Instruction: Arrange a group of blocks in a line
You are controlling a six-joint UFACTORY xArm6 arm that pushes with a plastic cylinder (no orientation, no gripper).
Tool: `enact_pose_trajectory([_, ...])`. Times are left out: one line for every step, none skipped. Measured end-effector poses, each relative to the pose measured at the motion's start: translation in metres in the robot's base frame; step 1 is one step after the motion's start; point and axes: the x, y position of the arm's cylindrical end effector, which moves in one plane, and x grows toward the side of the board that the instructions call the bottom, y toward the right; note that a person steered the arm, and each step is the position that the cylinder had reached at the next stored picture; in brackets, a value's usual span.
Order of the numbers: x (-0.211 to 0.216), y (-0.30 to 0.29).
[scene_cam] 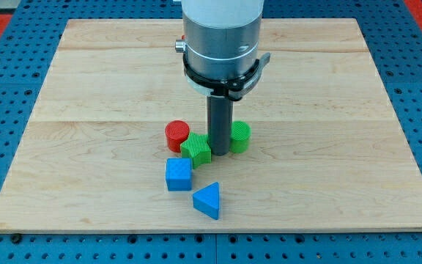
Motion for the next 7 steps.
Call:
enact_pose_trajectory([0.004, 0.003])
enact_pose_trajectory([-0.023, 0.003])
enact_pose_trajectory([-0.055, 0.003])
enact_pose_trajectory([-0.082, 0.019])
enact_pose_trajectory([-0.087, 0.053])
enact_pose_trajectory([-0.048, 0.063])
enact_pose_trajectory([-0.021, 0.044])
